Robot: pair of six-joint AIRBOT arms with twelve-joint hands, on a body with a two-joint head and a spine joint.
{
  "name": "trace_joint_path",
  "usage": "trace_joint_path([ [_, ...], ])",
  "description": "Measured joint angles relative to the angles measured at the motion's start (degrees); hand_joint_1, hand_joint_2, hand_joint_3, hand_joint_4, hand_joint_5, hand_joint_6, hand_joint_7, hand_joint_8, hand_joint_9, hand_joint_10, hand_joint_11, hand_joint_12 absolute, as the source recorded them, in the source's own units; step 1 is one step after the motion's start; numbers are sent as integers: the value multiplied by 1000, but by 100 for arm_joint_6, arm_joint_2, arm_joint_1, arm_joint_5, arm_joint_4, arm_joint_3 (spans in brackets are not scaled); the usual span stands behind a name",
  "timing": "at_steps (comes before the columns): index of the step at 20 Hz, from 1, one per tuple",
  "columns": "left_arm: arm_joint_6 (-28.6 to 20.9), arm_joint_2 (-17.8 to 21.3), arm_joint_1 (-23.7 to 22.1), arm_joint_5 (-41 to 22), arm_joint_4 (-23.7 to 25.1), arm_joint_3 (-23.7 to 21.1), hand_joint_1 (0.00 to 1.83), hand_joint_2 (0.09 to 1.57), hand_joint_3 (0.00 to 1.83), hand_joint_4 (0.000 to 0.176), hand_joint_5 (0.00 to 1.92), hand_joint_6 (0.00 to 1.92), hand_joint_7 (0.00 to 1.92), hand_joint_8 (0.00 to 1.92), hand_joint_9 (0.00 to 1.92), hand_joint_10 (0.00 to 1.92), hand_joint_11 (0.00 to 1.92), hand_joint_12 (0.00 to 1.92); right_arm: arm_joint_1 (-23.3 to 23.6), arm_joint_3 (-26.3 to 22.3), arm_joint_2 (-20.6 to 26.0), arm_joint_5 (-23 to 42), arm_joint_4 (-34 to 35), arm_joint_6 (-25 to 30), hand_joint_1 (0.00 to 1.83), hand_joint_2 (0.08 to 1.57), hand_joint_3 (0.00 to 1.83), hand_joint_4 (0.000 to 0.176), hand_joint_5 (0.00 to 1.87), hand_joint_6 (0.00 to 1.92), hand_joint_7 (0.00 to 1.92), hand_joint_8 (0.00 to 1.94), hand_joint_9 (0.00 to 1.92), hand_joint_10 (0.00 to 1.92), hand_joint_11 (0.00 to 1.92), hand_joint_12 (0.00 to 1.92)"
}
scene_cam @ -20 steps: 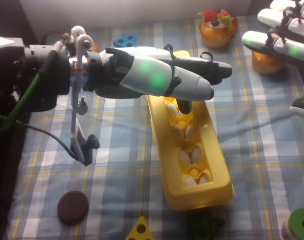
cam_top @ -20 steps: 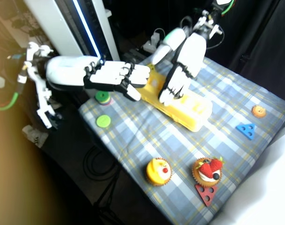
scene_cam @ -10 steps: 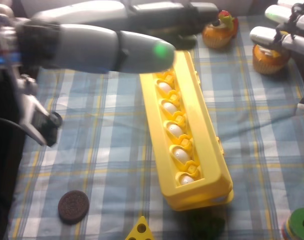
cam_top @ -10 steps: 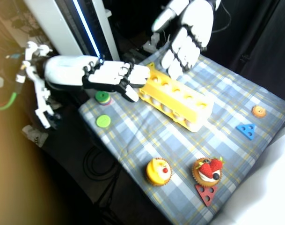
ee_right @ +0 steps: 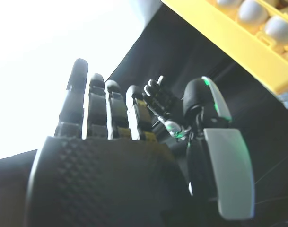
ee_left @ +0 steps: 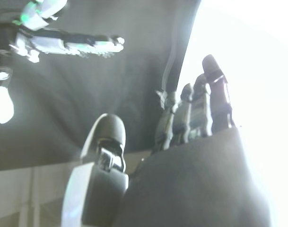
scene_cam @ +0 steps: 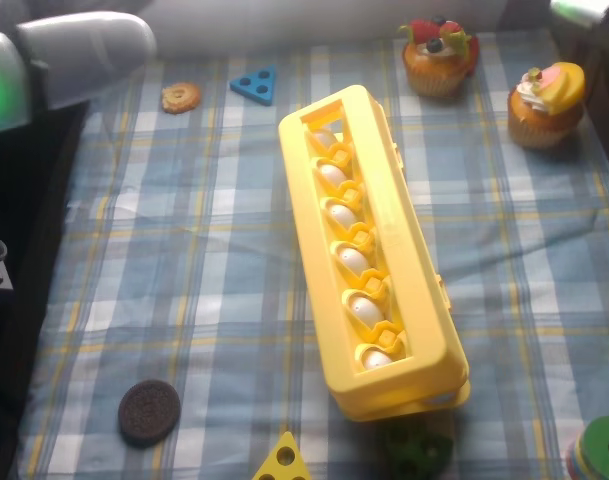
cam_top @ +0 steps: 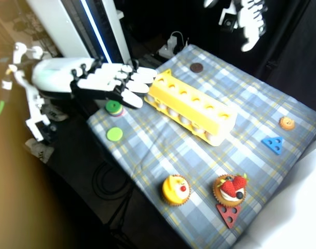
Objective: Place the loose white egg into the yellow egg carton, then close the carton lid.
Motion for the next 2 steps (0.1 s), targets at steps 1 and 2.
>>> trace_joint_path([
  [1,96,0,282,-442,-350,-26,142,1218,0,105,0,0,0,0,0,0,0,0,-70,-2,-2,164,98,-2,465,1207,0,34,0,0,0,0,0,0,0,20],
  [2,142,0,527,-787,-610,-37,150,1221,0,112,0,0,0,0,0,0,0,0,-142,-2,0,334,168,-13,454,1203,0,25,0,0,0,0,0,0,0,3],
])
